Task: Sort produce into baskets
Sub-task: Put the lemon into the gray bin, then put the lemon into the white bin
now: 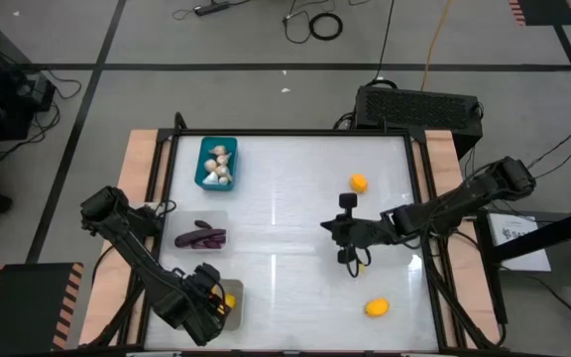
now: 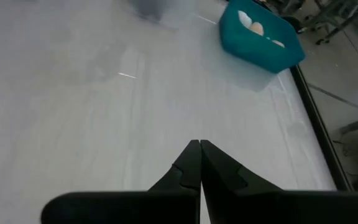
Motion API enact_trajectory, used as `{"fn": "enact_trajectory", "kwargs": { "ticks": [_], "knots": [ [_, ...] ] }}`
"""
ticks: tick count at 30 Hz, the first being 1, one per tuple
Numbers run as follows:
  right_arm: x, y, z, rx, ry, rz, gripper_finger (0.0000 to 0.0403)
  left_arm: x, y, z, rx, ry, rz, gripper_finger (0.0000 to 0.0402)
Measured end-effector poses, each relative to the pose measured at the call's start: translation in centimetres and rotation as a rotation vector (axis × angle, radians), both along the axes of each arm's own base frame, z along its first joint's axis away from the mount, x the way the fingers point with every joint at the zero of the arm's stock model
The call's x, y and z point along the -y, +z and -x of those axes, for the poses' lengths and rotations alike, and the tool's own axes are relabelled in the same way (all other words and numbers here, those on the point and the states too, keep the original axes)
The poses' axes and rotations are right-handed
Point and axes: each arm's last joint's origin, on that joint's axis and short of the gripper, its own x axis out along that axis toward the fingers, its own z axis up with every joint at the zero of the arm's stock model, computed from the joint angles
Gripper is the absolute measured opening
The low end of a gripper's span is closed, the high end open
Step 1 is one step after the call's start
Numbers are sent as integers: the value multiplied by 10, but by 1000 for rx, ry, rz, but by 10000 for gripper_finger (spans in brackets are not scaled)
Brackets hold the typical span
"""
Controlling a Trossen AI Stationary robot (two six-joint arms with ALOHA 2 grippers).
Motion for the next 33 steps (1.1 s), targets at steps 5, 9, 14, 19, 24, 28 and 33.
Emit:
{"fn": "enact_trajectory", "kwargs": {
  "ticks": [5,9,14,19,24,28,33],
  "knots": [
    [12,0,-3,-1,-44,3,0,-1,-10,1,-7,34,10,224],
    [20,1,-6,14,-77,0,0,-2,-18,2,-17,44,5,235],
    [28,5,-10,48,-88,15,0,-3,-22,3,-19,60,5,274],
    [34,8,-14,71,-36,-7,0,-2,-22,3,-14,59,10,308],
    [51,10,-13,84,-141,-6,0,-2,-22,3,-19,5,8,317],
    [76,23,-2,135,-266,-75,0,-3,-22,1,20,6,-17,318],
    [114,35,25,129,-462,-141,0,-14,-19,-22,254,-130,-201,318]
  ]
}}
